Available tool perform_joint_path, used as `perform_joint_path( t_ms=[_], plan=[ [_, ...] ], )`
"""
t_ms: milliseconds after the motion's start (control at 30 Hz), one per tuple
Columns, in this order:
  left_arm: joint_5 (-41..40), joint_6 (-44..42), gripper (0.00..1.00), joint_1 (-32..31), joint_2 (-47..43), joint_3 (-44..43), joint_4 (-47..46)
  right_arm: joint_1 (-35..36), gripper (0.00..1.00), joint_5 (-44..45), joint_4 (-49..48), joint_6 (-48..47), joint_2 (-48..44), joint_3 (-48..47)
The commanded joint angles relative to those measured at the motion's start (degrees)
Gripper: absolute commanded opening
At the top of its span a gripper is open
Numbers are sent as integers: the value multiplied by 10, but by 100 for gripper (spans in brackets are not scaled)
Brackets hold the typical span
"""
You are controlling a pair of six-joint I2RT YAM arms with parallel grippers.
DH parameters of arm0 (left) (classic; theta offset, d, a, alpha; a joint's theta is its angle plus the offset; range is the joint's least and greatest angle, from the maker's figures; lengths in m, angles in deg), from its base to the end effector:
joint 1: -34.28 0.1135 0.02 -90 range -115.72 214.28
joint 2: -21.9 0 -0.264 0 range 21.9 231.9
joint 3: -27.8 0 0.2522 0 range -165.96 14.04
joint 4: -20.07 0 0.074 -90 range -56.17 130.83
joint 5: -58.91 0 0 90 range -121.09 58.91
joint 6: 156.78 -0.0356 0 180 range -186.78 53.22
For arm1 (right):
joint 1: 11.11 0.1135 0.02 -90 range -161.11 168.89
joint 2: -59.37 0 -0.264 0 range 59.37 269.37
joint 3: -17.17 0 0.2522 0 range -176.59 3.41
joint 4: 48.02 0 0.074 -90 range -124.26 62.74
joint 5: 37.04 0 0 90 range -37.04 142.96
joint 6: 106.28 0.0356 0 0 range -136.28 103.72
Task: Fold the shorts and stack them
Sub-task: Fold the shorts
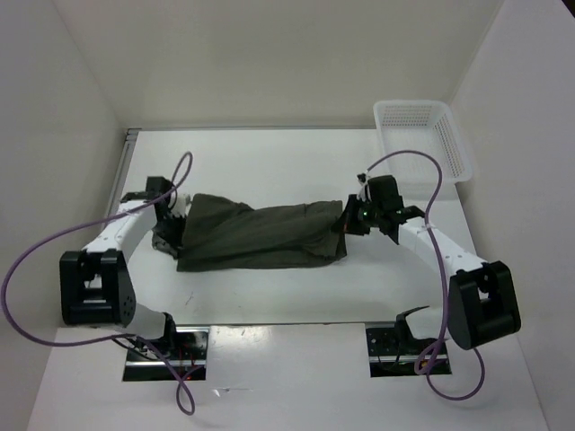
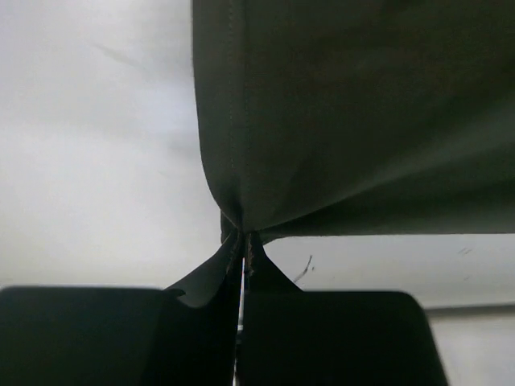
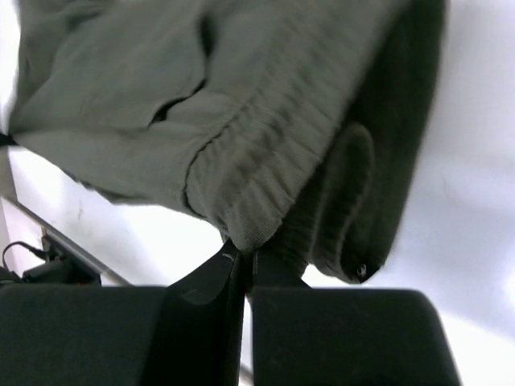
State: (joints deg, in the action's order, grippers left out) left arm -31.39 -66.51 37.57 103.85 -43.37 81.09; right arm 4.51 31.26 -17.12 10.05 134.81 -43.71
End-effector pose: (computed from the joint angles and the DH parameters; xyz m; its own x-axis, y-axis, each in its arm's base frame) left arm 0.2646 0.0154 0.2236 -0.9481 -0.0592 -0.3124 -0.0635 0.9980 0.0035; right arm 0.2592 0.0861 0.2293 -0.8370 0.1939 -0.5117 -0.1436 0.8245 0.5473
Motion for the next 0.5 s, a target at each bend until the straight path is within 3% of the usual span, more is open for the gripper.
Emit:
perform_joint_path(
  t_ms=[0, 167, 233, 267, 333, 400, 467],
  plan=[
    [-9, -3, 0, -9, 51, 69, 28, -6, 1, 27, -5, 48, 10, 40],
    [-26, -3, 0, -9, 122, 69, 1, -6, 5, 35, 0, 63, 51, 40],
    [-38, -3, 0, -9, 133, 74, -7, -6, 12, 54, 19, 63, 64, 34],
    [-38, -3, 0, -9, 133, 74, -7, -6, 17, 60, 25, 68, 64, 34],
    [-38, -3, 0, -9, 133, 74, -7, -11, 43, 60, 37, 68, 64, 34],
    [-38, -3, 0, -9, 121, 79, -7, -11, 61, 30, 37, 62, 53, 29],
    [-33, -3, 0, -9, 121, 79, -7, -11, 65, 15, 37, 62, 22, 29]
  ],
)
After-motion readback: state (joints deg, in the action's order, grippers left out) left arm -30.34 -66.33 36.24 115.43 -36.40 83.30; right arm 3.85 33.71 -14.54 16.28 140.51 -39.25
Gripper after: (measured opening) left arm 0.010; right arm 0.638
